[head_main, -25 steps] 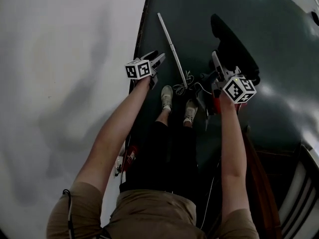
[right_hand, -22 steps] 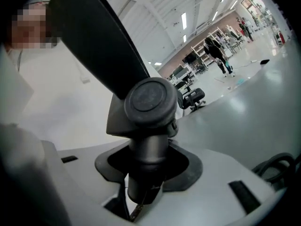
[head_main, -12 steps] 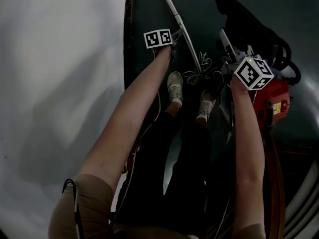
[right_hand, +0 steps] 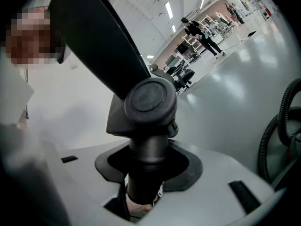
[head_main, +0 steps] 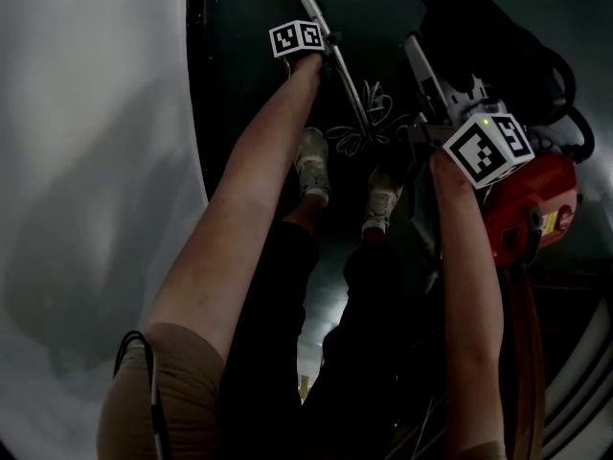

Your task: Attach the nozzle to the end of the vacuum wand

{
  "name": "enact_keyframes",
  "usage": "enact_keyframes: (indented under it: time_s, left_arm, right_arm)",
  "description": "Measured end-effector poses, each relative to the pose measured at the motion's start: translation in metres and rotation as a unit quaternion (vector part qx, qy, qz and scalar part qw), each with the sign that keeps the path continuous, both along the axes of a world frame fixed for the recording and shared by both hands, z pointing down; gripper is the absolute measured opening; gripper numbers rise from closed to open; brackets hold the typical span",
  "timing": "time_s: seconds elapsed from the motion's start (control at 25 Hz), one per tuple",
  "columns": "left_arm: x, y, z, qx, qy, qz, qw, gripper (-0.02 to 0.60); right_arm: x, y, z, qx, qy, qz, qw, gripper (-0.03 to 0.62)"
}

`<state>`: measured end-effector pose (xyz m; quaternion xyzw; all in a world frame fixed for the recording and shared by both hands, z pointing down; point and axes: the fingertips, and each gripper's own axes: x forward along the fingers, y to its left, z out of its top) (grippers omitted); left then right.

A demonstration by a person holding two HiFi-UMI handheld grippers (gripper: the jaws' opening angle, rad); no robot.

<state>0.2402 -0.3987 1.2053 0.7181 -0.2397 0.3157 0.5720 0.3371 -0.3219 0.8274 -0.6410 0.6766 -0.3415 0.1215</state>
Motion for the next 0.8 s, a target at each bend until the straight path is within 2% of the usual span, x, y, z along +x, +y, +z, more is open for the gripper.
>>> enact_keyframes:
  time_s: [0.04, 0.12, 0.28, 0.4, 0.52, 0.56, 0.6, 0.64, 0.72, 0.76, 0.8]
  left_arm:
    - [0.002, 0.002, 0.001, -0.008, 0.010, -0.012, 0.9998, 0.186]
    - [0.002, 0.001, -0.009, -0.009, 0.032, -0.036, 0.9988, 0.175]
    - [-0.002, 0.012, -0.075, 0.045, 0.072, -0.044, 0.9954, 0.170]
    - [-0.015, 0.041, -0.147, 0.099, 0.089, -0.030, 0.9907, 0.170]
    - [-0.032, 0.095, -0.239, 0.146, 0.123, 0.023, 0.9814, 0.170]
    - [-0.033, 0.115, -0.271, 0.164, 0.144, 0.059, 0.9741, 0.170]
    - [-0.034, 0.140, -0.300, 0.179, 0.169, 0.109, 0.9631, 0.170]
    - [-0.036, 0.171, -0.326, 0.191, 0.195, 0.170, 0.9470, 0.172]
    - [-0.036, 0.221, -0.367, 0.216, 0.248, 0.283, 0.9010, 0.181]
    - [-0.033, 0.228, -0.379, 0.234, 0.272, 0.316, 0.8783, 0.194]
    - [-0.030, 0.221, -0.382, 0.251, 0.287, 0.334, 0.8618, 0.243]
  right_arm:
    - [0.000, 0.002, -0.005, 0.002, 0.005, -0.005, 1.000, 0.166]
    - [0.002, 0.009, -0.017, 0.004, 0.012, -0.011, 1.000, 0.166]
    - [0.010, 0.031, -0.067, 0.012, 0.031, -0.006, 0.999, 0.166]
    - [0.013, 0.056, -0.130, 0.023, 0.030, 0.014, 0.999, 0.166]
    - [0.004, 0.088, -0.222, 0.043, 0.042, 0.018, 0.998, 0.166]
    - [0.001, 0.099, -0.253, 0.056, 0.041, 0.021, 0.997, 0.166]
    - [-0.003, 0.109, -0.281, 0.067, 0.042, 0.022, 0.997, 0.166]
    - [-0.008, 0.119, -0.305, 0.077, 0.047, 0.023, 0.996, 0.166]
    - [-0.017, 0.131, -0.333, 0.092, 0.051, 0.024, 0.994, 0.166]
    - [-0.020, 0.127, -0.330, 0.099, 0.045, 0.022, 0.994, 0.166]
    - [-0.023, 0.114, -0.313, 0.104, 0.033, 0.013, 0.994, 0.166]
